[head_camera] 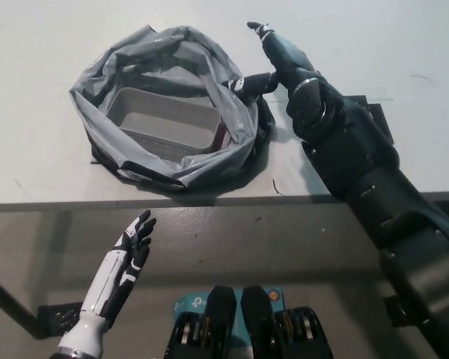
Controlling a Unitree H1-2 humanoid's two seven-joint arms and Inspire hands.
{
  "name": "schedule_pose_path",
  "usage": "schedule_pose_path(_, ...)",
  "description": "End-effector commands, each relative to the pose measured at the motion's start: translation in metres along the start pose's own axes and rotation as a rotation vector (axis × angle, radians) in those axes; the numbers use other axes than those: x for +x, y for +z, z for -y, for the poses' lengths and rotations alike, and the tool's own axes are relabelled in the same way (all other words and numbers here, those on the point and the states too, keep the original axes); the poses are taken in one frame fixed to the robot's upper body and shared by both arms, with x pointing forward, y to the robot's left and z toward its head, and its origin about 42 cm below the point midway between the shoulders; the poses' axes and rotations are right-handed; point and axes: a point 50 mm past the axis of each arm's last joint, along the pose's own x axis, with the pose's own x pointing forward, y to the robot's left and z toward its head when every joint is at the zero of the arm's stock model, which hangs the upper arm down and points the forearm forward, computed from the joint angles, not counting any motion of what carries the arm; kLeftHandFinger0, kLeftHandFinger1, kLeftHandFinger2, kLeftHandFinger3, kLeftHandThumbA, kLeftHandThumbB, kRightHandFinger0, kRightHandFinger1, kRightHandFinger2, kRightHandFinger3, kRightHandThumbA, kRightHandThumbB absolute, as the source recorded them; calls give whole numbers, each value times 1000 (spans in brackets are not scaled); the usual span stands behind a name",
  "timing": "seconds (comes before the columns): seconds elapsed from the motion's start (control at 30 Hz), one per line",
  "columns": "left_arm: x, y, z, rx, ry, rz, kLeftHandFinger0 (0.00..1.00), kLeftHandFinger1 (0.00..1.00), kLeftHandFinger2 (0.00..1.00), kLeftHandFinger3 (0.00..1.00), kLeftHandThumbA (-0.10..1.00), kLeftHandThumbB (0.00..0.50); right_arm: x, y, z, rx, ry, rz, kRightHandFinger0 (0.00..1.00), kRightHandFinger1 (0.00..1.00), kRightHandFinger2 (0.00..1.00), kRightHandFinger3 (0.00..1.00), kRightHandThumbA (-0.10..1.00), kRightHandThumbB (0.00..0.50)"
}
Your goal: Use the right hand to pick up a small rectangular container and put it into a plastic bag and lift the bag
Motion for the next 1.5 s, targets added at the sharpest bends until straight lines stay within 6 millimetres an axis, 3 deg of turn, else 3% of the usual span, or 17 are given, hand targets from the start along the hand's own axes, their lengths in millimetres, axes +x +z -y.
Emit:
schedule_pose_path(0.0,4,12,-5,29,-17,51,1000,1000,1000,1000,945,231,5,52,34,98,-87,122,1000,1000,1000,1000,963,440)
schedule_pose_path(0.13,2,10,-4,22,-14,45,1000,1000,1000,1000,931,235,2,73,52,150,-144,180,1000,1000,1000,1000,962,436)
schedule_pose_path(0.3,2,12,-4,30,-16,45,1000,1000,1000,1000,910,219,-6,97,78,197,-210,253,1000,1000,1000,1000,1000,360)
schedule_pose_path(0.4,2,11,-4,36,-17,46,1000,1000,1000,1000,916,241,-9,100,82,216,-216,270,1000,1000,1000,1000,935,382)
schedule_pose_path(0.63,2,11,-4,40,-21,49,1000,1000,1000,1000,895,226,-9,97,77,177,-191,246,1000,1000,1000,1000,1000,380)
schedule_pose_path(0.87,3,12,-4,47,-25,48,1000,1000,1000,1000,899,226,-8,93,61,218,-150,227,1000,1000,1000,1000,959,386)
schedule_pose_path(0.97,2,12,-3,37,-24,47,1000,1000,1000,1000,874,241,-6,85,42,169,-123,204,1000,1000,1000,1000,1000,378)
schedule_pose_path(1.13,5,13,-3,39,-28,50,1000,1000,1000,1000,883,249,-4,73,21,164,-76,167,1000,1000,1000,1000,965,375)
schedule_pose_path(1.47,5,15,-3,47,-34,59,1000,1000,1000,1000,886,244,-2,57,-7,100,-26,121,1000,1000,1000,1000,1000,430)
